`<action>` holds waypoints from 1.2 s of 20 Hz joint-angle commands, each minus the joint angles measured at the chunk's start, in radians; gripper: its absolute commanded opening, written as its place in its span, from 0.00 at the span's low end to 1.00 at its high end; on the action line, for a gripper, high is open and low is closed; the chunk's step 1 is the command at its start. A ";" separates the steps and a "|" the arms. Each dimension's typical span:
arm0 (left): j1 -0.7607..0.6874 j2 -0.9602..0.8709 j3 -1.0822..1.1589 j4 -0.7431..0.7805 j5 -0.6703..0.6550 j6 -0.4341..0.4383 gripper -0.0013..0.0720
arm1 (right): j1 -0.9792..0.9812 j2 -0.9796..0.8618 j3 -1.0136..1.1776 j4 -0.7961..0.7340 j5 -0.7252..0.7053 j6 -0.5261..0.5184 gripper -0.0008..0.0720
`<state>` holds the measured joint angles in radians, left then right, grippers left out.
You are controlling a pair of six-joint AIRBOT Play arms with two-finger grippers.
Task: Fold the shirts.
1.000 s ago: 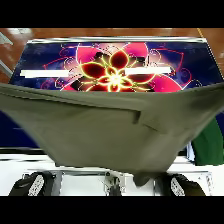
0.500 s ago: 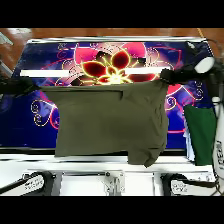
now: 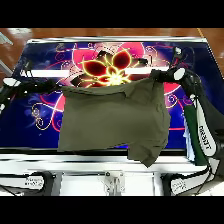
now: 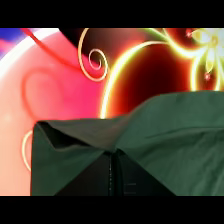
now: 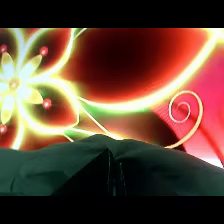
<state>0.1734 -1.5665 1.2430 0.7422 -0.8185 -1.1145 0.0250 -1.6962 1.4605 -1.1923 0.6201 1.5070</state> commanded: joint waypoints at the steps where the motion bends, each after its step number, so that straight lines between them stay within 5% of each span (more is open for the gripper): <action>1: -0.016 -0.048 0.000 0.006 -0.017 -0.013 0.07 | 0.003 -0.033 0.000 -0.064 0.069 0.001 0.09; 5: 0.008 -0.046 0.005 0.172 -0.136 -0.137 0.07 | -0.044 0.029 0.000 -0.170 0.223 0.007 0.09; 11: 0.010 -0.046 0.005 0.292 -0.269 -0.269 0.07 | -0.110 0.027 -0.009 -0.177 0.655 0.024 0.09; 14: 0.001 -0.048 0.005 0.345 -0.294 -0.339 0.07 | -0.098 0.016 -0.066 -0.159 0.657 0.084 0.09; 20: -0.042 -0.048 0.005 0.340 -0.296 -0.338 0.07 | -0.071 0.016 -0.092 -0.133 0.668 0.127 0.09; 21: -0.043 -0.048 0.010 0.340 -0.318 -0.338 0.08 | -0.070 0.016 -0.091 -0.129 0.668 0.127 0.16; 22: -0.037 -0.048 0.021 0.341 -0.350 -0.338 0.27 | -0.074 0.016 -0.089 -0.129 0.671 0.124 0.41; 23: -0.027 -0.048 0.041 0.342 -0.393 -0.338 0.57 | -0.080 0.018 -0.078 -0.121 0.708 0.097 0.81; 24: -0.010 -0.046 0.070 0.344 -0.448 -0.338 0.75 | -0.082 0.024 -0.059 -0.118 0.766 0.039 0.89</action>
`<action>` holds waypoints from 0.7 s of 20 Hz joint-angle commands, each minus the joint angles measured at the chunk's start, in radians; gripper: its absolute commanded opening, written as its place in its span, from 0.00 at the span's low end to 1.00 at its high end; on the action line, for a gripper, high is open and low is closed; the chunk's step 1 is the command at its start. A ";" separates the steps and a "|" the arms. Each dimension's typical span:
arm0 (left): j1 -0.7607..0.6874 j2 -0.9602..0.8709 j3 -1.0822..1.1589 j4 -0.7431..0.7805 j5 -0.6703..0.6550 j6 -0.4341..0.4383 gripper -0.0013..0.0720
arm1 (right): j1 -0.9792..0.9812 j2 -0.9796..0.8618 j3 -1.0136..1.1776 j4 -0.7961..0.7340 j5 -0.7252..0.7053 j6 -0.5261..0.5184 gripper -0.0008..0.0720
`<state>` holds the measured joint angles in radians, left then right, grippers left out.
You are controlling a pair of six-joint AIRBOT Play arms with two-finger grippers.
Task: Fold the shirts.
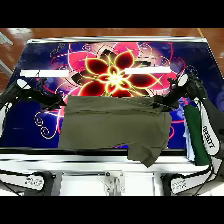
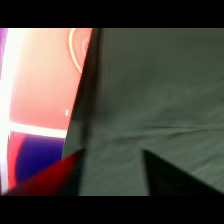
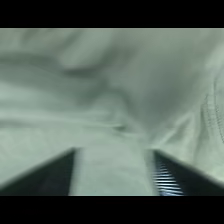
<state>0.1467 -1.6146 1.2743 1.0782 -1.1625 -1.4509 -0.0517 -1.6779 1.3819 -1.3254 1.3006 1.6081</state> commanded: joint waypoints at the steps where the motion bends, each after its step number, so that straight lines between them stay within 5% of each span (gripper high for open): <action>1: 0.039 0.006 0.071 0.007 -0.157 -0.001 0.75 | -0.010 0.019 0.041 0.006 0.153 -0.116 0.89; 6: 0.203 0.142 0.090 0.047 -0.362 0.078 0.76 | -0.130 0.198 0.050 -0.262 0.402 -0.180 0.89; 8: 0.275 0.232 -0.065 0.075 -0.375 0.101 0.97 | -0.250 0.301 -0.056 -0.130 0.374 -0.176 0.85; 11: 0.366 0.351 -0.388 0.029 -0.317 0.159 0.98 | -0.406 0.459 -0.319 0.130 0.249 -0.220 0.87; 14: 0.391 0.394 -0.591 -0.001 -0.233 0.204 0.98 | -0.433 0.556 -0.521 0.174 0.148 -0.241 0.87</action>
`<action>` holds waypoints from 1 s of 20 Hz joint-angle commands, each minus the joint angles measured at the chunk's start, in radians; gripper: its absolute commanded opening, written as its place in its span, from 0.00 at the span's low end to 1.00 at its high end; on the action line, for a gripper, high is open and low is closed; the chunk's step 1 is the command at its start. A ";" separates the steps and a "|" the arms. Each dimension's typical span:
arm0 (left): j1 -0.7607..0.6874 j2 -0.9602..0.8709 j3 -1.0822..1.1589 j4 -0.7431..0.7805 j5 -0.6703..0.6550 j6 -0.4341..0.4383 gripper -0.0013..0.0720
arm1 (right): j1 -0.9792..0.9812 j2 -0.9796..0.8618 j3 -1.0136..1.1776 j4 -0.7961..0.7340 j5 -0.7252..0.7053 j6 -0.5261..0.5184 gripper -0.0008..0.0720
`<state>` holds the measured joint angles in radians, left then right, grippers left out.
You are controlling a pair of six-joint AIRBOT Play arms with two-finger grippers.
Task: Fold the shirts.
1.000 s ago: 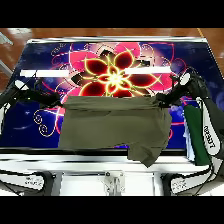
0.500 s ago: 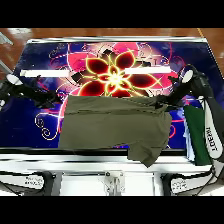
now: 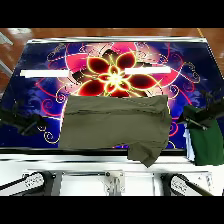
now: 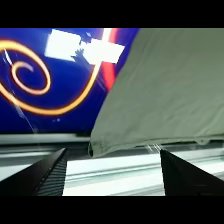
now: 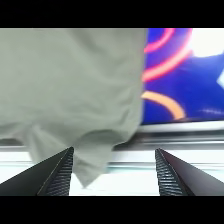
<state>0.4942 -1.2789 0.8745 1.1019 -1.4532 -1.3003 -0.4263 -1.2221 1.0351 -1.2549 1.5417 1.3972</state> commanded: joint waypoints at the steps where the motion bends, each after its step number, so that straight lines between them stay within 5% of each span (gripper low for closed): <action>1: 0.039 0.056 -0.221 -0.028 0.072 0.060 0.98 | -0.056 0.113 -0.216 0.118 -0.119 -0.030 0.87; 5: -0.024 0.056 -0.307 -0.029 0.123 0.074 0.98 | -0.055 0.116 -0.325 0.244 -0.190 -0.034 0.87; 16: -0.163 -0.018 -0.349 -0.117 0.211 0.084 0.97 | -0.054 0.116 -0.346 0.243 -0.190 -0.032 0.87; 17: -0.185 -0.028 -0.349 -0.132 0.237 0.084 0.92 | -0.054 0.116 -0.346 0.244 -0.188 -0.029 0.87; 19: -0.209 -0.030 -0.348 -0.162 0.289 0.068 0.32 | -0.054 0.116 -0.346 0.238 -0.177 -0.029 0.87; 20: -0.208 -0.030 -0.348 -0.179 0.294 0.067 0.11 | -0.054 0.116 -0.346 0.216 -0.161 -0.029 0.87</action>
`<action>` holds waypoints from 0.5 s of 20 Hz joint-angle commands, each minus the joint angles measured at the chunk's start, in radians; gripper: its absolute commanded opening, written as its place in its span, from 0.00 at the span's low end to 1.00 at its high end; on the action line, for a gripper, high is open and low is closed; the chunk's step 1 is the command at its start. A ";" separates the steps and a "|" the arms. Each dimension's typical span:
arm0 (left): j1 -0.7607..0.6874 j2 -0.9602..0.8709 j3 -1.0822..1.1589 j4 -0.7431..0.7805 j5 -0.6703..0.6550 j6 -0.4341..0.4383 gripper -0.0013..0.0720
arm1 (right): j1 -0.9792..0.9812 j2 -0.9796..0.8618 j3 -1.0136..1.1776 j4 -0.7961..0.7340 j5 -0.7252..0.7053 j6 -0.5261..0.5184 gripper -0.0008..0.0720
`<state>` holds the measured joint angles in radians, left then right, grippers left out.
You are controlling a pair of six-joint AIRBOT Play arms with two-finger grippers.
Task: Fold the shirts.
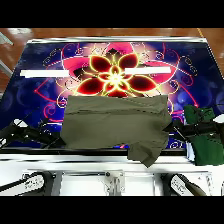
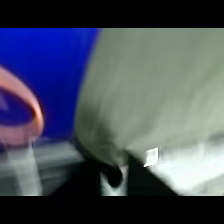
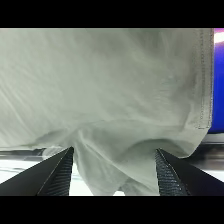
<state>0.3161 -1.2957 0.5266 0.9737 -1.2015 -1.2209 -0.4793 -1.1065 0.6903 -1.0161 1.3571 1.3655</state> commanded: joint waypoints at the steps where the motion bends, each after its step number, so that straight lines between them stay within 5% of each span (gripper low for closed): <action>1: -0.030 -0.013 0.001 -0.051 0.041 -0.009 0.07 | -0.001 0.001 -0.001 -0.067 0.041 0.001 0.87; 5: -0.030 -0.005 0.002 -0.051 -0.003 0.027 0.07 | -0.002 0.001 -0.015 -0.175 0.127 -0.084 0.87; 10: -0.030 0.044 0.002 -0.051 -0.009 0.032 0.07 | -0.001 0.001 -0.171 -0.092 -0.029 -0.047 0.87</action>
<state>0.2871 -1.2755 0.5274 0.9260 -1.2030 -1.1957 -0.4805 -1.1065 0.5953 -1.1271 1.4055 1.3048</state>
